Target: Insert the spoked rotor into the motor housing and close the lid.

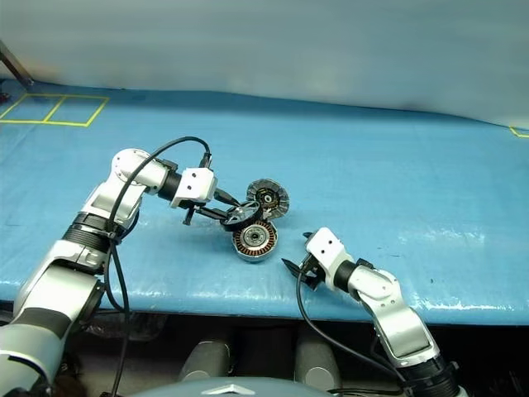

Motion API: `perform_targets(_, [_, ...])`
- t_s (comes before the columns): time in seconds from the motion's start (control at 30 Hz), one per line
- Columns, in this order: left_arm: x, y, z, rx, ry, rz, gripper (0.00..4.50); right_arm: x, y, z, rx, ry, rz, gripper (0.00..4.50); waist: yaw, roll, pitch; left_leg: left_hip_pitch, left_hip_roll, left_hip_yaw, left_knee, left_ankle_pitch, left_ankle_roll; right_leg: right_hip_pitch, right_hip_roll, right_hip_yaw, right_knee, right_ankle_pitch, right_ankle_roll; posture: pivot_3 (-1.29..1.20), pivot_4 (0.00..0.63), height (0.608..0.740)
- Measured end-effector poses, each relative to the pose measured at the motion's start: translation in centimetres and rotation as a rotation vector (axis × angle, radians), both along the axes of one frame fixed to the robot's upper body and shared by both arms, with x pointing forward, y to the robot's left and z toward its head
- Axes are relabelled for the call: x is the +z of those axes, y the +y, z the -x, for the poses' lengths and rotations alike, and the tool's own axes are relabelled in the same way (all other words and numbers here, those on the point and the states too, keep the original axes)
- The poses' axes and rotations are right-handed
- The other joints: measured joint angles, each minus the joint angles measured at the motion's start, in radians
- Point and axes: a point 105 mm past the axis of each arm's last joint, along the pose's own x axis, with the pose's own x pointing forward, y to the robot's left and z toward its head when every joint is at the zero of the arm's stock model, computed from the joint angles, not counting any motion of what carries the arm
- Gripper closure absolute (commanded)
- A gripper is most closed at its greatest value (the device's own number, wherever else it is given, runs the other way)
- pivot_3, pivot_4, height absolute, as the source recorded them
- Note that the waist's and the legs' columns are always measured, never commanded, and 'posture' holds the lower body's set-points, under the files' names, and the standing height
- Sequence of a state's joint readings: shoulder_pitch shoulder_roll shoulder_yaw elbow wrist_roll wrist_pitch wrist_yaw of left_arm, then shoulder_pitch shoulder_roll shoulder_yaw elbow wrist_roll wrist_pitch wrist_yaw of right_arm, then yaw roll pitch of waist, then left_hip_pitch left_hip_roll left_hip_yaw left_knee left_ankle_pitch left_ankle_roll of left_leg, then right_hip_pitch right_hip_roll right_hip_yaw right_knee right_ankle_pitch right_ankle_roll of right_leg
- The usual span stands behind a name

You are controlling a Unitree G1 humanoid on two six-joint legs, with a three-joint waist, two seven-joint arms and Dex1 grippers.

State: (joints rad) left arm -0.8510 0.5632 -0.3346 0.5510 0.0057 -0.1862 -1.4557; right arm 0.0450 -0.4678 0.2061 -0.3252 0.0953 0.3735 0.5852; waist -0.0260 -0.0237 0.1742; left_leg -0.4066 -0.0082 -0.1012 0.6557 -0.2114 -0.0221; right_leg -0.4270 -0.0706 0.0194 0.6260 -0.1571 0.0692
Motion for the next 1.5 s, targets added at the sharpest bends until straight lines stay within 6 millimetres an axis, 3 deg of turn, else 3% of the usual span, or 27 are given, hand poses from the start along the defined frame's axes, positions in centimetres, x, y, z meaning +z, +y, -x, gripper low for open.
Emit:
perform_targets(0.27, [-0.1, -1.5, 0.0, -0.045, 0.009, 0.005, 3.46, -0.1, -0.1, 0.0, -0.006, -0.002, 0.007, 0.34, 0.001, 0.0, 0.0, -0.001, 0.0, 0.0, 0.0, 0.0, 0.0, -0.001, 0.0, 0.0, -0.001, 0.0, 0.0, 0.0, 0.15, 0.74])
perform_targets(1.1, [-2.1, -1.7, 0.4, -0.094, 0.04, -0.059, 3.46, -0.1, 0.0, 0.2, 0.006, 0.003, 0.002, 0.34, 0.001, 0.0, 0.0, -0.002, 0.0, 0.0, 0.0, 0.0, 0.0, -0.002, 0.0, 0.0, -0.001, 0.0, 0.0, 0.0, 0.15, 0.74])
perform_targets(1.5, [-2.3, -1.8, 0.3, -0.084, 0.047, -0.053, 3.46, 0.9, 1.0, 1.1, 0.084, 0.017, -0.104, 0.34, 0.001, 0.0, 0.0, -0.003, 0.0, -0.001, 0.0, 0.0, 0.0, -0.002, 0.0, 0.0, -0.001, 0.0, 0.0, 0.0, 0.15, 0.74])
